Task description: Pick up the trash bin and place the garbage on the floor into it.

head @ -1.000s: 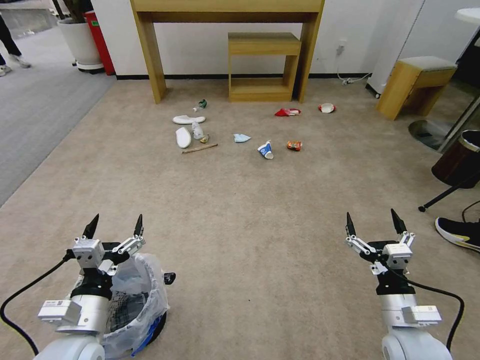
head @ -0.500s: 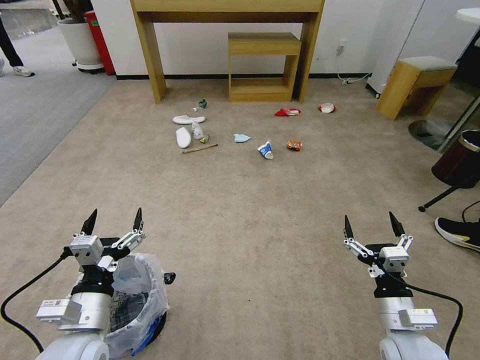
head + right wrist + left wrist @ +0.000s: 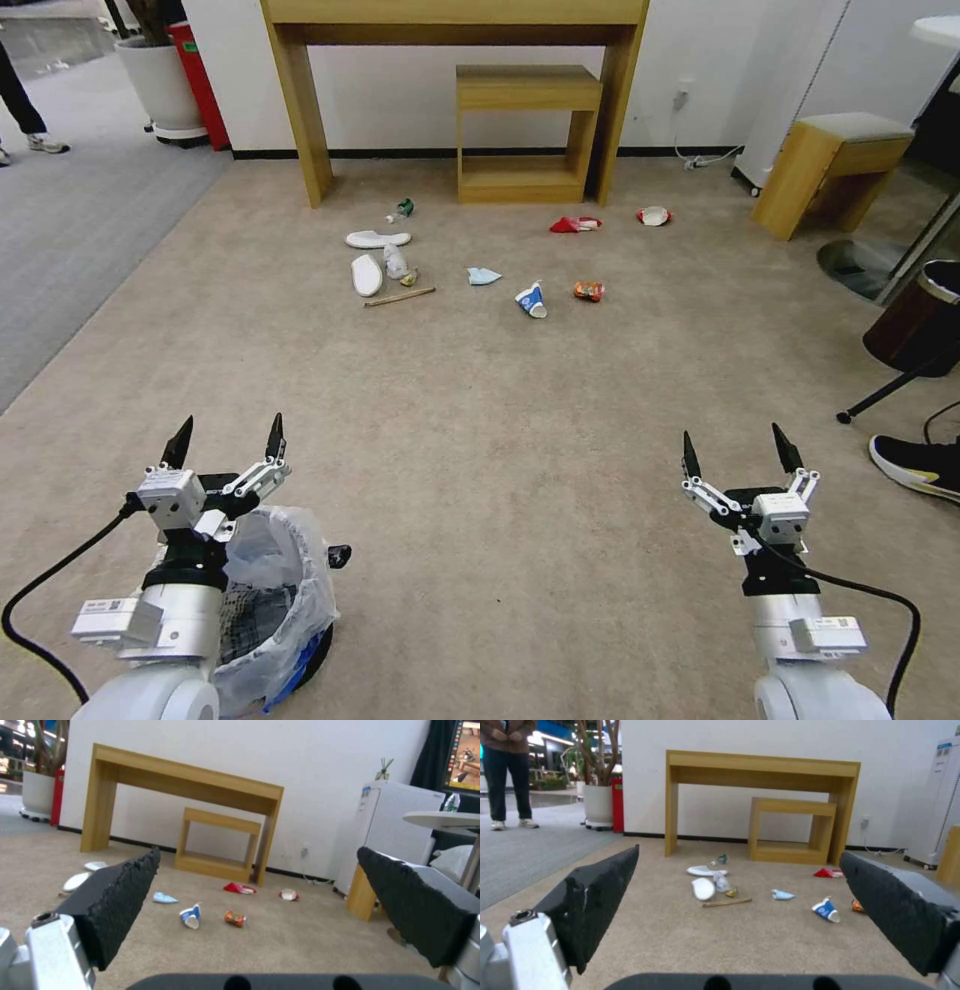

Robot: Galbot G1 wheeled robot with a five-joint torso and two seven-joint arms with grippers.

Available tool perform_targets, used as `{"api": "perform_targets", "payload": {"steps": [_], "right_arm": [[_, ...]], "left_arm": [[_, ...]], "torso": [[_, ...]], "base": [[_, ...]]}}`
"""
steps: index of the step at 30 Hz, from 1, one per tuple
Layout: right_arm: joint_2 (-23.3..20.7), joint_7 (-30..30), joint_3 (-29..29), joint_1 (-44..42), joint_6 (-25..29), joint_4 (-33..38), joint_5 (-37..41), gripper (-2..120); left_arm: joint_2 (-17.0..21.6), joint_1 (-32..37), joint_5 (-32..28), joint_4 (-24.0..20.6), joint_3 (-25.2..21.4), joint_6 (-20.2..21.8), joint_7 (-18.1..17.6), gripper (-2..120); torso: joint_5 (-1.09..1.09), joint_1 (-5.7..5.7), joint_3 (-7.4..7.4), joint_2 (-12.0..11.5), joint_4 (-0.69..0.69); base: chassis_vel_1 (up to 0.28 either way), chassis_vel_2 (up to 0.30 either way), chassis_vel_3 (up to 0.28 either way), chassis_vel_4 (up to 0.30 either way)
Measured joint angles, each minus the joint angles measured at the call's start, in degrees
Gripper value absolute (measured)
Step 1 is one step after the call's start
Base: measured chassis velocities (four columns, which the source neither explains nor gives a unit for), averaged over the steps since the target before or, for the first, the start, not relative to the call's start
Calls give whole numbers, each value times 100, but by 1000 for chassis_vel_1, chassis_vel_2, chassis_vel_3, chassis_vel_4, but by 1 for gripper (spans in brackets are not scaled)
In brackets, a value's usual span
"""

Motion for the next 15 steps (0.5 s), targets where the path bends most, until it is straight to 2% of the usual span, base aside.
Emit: {"api": "perform_targets", "payload": {"steps": [15], "right_arm": [[10, -17, -40, 36, 40, -33, 0, 100]], "left_arm": [[-34, 23, 42, -56, 1, 13, 0, 100]], "torso": [[0, 0, 0, 0, 0]], "base": [[0, 0, 0, 0]]}}
